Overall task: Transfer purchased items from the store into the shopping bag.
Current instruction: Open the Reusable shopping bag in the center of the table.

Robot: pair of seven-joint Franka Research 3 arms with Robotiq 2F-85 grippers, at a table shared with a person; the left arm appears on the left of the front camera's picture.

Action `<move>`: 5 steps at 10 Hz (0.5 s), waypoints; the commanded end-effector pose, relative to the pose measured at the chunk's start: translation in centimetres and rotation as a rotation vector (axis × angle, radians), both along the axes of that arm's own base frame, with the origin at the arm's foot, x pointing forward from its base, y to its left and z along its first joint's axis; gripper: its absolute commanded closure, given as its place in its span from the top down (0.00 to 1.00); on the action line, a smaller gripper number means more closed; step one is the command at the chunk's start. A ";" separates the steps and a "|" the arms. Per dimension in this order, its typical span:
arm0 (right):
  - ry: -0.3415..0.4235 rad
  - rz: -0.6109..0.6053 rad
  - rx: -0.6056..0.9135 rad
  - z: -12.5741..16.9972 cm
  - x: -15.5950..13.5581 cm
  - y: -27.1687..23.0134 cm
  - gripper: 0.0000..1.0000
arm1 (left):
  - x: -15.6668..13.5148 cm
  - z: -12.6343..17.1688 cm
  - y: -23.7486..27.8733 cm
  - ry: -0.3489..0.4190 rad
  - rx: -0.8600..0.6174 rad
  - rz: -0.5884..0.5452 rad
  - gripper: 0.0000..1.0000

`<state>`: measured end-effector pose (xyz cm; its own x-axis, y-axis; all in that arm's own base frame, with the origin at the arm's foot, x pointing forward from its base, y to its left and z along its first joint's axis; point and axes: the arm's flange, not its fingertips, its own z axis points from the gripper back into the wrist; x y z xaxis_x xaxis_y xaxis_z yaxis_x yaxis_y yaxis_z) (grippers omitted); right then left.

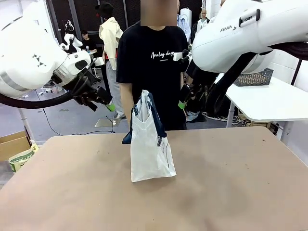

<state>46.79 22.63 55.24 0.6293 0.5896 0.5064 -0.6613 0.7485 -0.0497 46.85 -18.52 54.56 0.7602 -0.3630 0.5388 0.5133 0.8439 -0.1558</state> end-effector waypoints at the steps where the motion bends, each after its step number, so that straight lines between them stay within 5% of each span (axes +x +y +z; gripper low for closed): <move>1: 0.080 -0.086 0.043 0.9 1.9 1.3 1.00 | 1.6 1.2 -1.3 0.027 0.002 0.074 1.00; 5: 0.274 -0.273 0.003 4.6 9.2 5.4 1.00 | 7.2 4.0 -4.1 0.152 -0.025 0.240 1.00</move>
